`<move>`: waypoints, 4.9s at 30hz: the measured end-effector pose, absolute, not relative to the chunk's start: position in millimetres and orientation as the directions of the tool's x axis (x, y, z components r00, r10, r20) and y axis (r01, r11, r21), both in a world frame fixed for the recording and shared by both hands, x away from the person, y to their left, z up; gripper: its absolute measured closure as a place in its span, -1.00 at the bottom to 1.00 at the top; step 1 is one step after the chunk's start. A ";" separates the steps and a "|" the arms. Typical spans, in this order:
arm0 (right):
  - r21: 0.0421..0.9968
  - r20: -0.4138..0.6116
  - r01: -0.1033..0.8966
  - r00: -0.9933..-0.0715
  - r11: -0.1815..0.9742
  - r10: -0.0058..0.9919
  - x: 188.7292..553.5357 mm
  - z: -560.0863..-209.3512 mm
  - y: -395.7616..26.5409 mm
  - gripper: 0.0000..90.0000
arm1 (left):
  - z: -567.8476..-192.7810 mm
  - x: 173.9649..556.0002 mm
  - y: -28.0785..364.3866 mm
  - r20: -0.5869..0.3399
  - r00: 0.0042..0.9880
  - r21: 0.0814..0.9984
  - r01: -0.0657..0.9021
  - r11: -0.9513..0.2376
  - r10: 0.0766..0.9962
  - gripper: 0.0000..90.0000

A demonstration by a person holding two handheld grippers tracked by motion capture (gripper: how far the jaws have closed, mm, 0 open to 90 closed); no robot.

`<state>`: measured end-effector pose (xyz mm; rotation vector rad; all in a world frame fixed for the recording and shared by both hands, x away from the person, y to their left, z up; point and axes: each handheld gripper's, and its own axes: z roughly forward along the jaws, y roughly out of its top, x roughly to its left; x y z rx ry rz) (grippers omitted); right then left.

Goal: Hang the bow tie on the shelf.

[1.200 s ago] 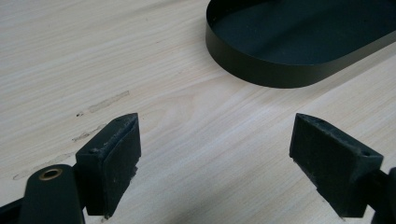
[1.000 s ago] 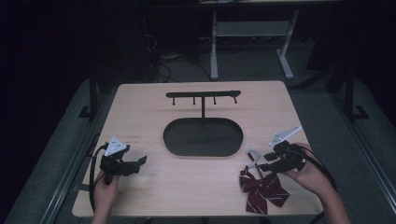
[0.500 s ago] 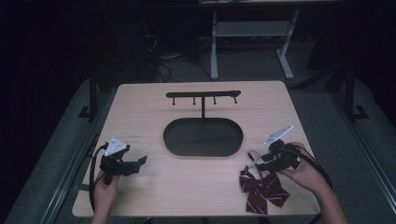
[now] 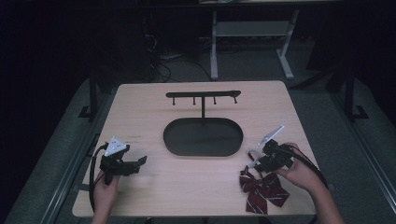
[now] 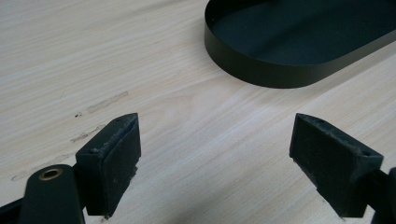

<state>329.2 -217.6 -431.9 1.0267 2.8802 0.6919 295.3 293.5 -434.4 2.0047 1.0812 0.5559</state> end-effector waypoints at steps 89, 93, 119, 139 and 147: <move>0.533 0.061 0.402 -0.896 0.745 0.440 338.0 -319.0 -158.9 0.99 | -434.3 295.2 291.9 0.006 0.545 0.803 0.496 -0.329 0.838 -0.64; 0.538 0.067 0.395 -0.901 0.745 0.429 342.1 -313.1 -154.3 0.99 | -434.4 295.3 292.2 0.006 0.545 0.804 0.496 -0.329 0.838 -0.64; 0.541 0.060 0.371 -0.912 0.755 0.406 362.5 -287.4 -134.6 0.99 | -434.2 295.3 292.9 0.000 0.541 0.807 0.497 -0.320 0.841 -0.64; 0.555 0.036 0.363 -0.909 0.748 0.415 386.7 -266.7 -125.1 0.99 | -434.4 295.6 294.5 -0.004 0.544 0.808 0.496 -0.318 0.839 -0.64; 0.553 0.029 0.371 -0.904 0.746 0.427 402.1 -258.1 -118.5 0.98 | -434.5 296.1 294.9 -0.009 0.544 0.808 0.499 -0.314 0.839 -0.64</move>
